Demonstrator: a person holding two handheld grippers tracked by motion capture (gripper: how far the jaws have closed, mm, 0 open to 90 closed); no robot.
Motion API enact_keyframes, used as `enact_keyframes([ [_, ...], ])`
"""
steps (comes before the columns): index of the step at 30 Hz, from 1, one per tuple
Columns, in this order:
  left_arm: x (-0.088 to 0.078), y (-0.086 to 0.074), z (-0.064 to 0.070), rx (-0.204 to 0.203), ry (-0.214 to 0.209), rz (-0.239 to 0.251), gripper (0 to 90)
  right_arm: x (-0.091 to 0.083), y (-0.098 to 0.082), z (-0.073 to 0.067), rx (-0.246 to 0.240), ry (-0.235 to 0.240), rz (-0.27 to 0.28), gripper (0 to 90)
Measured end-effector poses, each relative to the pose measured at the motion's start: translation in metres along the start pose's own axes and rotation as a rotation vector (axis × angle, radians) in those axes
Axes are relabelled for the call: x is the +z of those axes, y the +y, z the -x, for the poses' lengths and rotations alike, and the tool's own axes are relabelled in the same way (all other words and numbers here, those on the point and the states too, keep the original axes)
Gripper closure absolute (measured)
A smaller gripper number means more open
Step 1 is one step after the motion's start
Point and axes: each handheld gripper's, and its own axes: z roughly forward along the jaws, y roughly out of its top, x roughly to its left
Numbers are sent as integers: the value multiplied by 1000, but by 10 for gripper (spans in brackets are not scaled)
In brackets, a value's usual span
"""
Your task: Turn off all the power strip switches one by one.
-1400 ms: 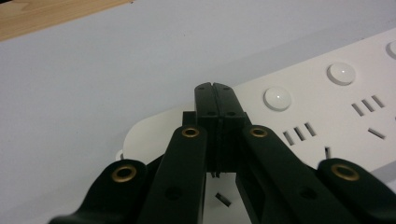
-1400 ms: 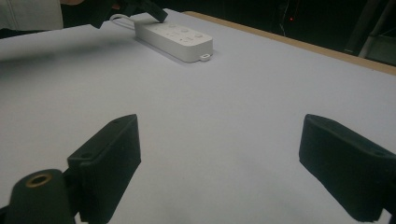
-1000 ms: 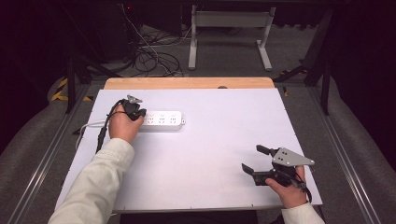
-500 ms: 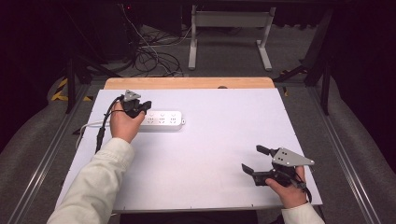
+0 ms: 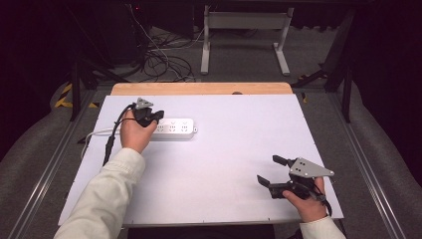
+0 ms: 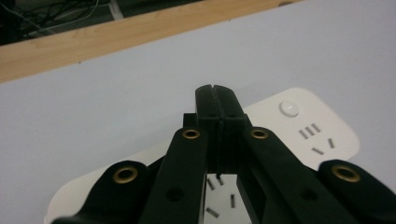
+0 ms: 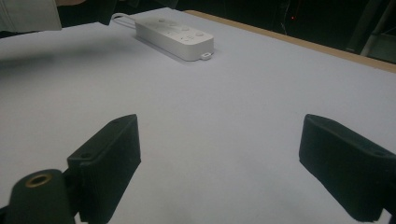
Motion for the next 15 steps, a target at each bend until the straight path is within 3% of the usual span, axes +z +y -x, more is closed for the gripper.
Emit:
enact_keyframes([
  [3,6,-3,-4,21,30,-40,900,0,0,0,0,0,0,134],
  [15,14,-9,-7,-7,39,-100,900,0,0,0,1,5,0,134],
])
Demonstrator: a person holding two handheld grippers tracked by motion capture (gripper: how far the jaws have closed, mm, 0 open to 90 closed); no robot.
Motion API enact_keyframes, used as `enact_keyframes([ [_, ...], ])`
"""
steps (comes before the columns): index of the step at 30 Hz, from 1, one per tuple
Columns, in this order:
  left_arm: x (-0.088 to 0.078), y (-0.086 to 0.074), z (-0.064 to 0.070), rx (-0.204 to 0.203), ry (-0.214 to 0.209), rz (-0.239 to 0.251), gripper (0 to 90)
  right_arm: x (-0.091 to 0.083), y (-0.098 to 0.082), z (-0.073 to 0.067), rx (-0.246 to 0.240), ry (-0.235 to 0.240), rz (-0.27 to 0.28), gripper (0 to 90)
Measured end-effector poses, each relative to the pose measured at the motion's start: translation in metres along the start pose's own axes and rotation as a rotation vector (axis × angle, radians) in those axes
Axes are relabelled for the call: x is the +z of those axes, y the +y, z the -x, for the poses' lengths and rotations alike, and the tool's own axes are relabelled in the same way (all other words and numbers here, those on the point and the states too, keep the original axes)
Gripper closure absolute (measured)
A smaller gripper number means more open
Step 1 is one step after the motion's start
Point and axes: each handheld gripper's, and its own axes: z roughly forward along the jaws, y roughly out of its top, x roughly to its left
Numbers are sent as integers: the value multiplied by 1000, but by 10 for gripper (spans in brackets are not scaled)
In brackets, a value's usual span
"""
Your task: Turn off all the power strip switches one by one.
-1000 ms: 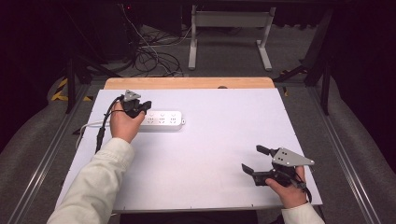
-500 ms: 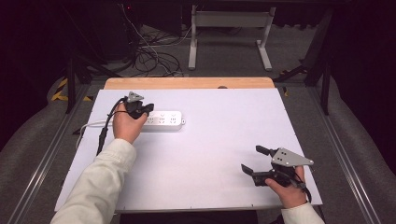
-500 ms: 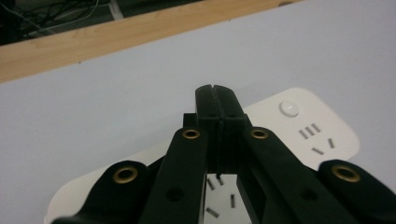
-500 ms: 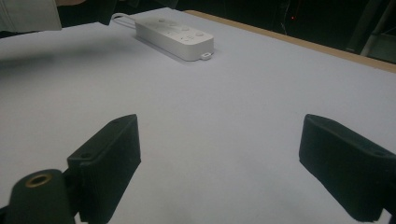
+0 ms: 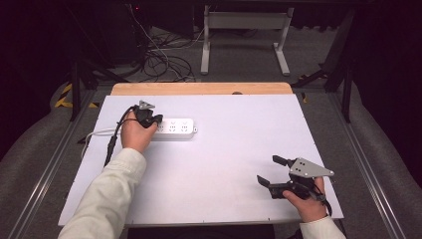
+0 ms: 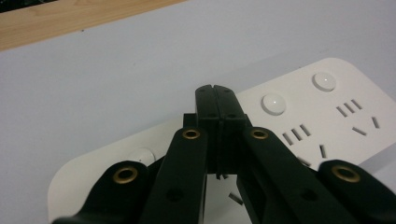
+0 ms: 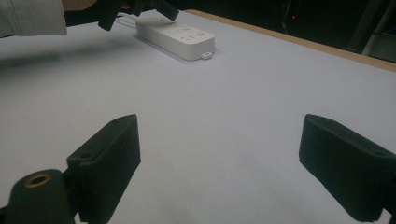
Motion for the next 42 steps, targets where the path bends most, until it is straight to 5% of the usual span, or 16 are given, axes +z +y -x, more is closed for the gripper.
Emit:
enact_keyframes([
  [21,5,-3,-2,-11,-6,-14,900,0,0,-1,-1,3,-1,134],
  [42,4,-3,1,21,13,-15,900,0,0,-1,1,5,-2,134],
])
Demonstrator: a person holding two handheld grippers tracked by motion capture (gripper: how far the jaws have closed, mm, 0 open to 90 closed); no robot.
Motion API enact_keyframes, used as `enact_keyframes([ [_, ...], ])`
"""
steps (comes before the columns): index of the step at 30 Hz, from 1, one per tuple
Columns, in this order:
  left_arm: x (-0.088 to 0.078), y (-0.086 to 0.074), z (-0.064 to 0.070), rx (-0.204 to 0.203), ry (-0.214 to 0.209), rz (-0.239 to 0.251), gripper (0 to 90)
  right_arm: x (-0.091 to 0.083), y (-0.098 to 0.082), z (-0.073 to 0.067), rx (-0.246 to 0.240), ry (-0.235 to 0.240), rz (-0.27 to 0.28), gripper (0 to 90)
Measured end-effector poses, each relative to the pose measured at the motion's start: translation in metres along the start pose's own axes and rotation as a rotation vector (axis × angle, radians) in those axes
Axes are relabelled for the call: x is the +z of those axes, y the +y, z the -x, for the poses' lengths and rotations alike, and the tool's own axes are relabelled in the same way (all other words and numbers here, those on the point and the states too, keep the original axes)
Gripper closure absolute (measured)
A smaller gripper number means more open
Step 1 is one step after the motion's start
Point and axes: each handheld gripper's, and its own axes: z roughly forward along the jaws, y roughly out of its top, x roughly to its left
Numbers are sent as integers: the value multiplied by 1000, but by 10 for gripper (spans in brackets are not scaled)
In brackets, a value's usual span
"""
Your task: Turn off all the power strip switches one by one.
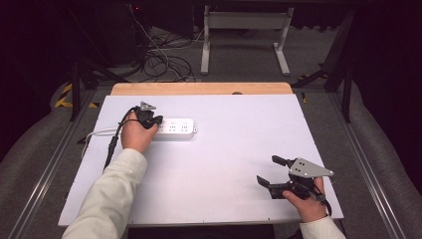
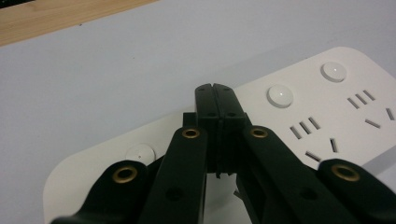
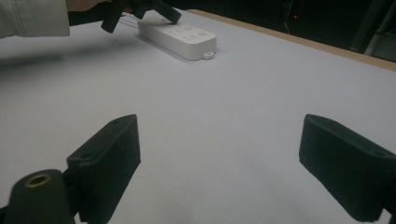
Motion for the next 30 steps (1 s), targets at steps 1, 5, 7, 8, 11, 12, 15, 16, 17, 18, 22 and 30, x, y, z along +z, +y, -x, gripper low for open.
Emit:
enact_keyframes([
  [1,0,0,0,3,1,2,900,0,0,0,0,0,1,134],
  [5,1,0,2,-4,8,1,900,0,0,0,-1,-2,0,134],
  [7,0,1,2,-16,9,-6,900,-1,0,0,-2,-1,1,134],
  [8,0,1,2,-9,13,-7,900,-1,0,0,-3,-1,1,134],
  [11,0,1,5,13,33,-8,900,-2,1,0,-2,-3,3,134],
  [12,1,1,5,14,34,-7,900,-2,1,0,-1,-2,5,133],
  [15,0,1,5,12,32,-7,900,-2,1,0,-3,-3,6,133],
  [16,0,0,5,15,35,-7,900,-2,1,0,-4,-2,6,133],
  [17,0,0,6,14,37,-9,900,-3,1,0,-5,-2,7,133],
  [18,0,0,6,17,41,-10,900,-3,1,0,-5,-2,7,133],
  [22,1,2,6,24,47,-16,900,-3,1,0,-4,-3,7,132],
  [30,0,2,9,49,64,-5,900,-3,1,-1,-3,0,10,132],
])
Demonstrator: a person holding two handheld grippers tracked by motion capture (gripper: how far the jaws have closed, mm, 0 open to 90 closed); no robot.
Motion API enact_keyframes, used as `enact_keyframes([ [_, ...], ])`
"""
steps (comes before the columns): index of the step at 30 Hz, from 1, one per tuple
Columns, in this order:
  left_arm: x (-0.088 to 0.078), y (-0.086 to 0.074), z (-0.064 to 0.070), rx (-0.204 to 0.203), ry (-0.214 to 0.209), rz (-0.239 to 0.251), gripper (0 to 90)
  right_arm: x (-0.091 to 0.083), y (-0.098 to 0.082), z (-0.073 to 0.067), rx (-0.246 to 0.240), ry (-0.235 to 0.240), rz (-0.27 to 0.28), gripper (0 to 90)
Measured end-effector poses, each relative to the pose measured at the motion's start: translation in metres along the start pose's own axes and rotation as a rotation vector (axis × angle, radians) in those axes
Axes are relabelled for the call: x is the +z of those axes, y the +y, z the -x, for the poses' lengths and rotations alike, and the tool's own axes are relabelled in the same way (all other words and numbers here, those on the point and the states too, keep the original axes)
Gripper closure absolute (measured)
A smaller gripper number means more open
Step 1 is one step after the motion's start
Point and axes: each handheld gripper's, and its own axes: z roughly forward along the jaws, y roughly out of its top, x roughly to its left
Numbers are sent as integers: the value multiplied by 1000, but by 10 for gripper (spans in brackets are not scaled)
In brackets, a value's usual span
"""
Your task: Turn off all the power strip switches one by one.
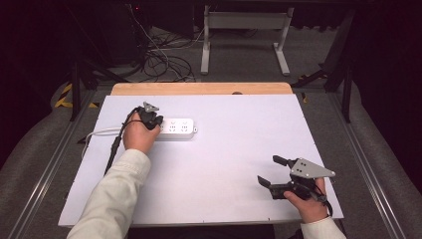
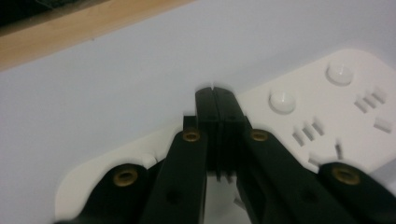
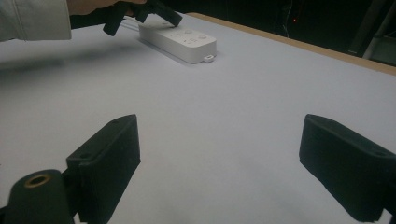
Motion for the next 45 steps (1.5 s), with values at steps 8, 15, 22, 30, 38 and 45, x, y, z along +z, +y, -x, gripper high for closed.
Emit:
enact_keyframes([
  [8,-15,9,-4,-87,-69,111,900,0,-1,2,4,-4,0,131],
  [15,-25,17,3,-65,-98,152,900,-1,0,1,2,-3,3,131],
  [22,-18,17,15,-58,-139,157,900,1,0,1,3,0,-1,131],
  [30,-1,12,21,-49,-140,123,900,1,-1,1,6,3,-1,130],
  [38,8,8,24,-58,-147,81,900,1,-1,1,6,3,-2,129],
  [45,10,7,23,-52,-134,65,900,1,-1,1,2,5,-5,129],
])
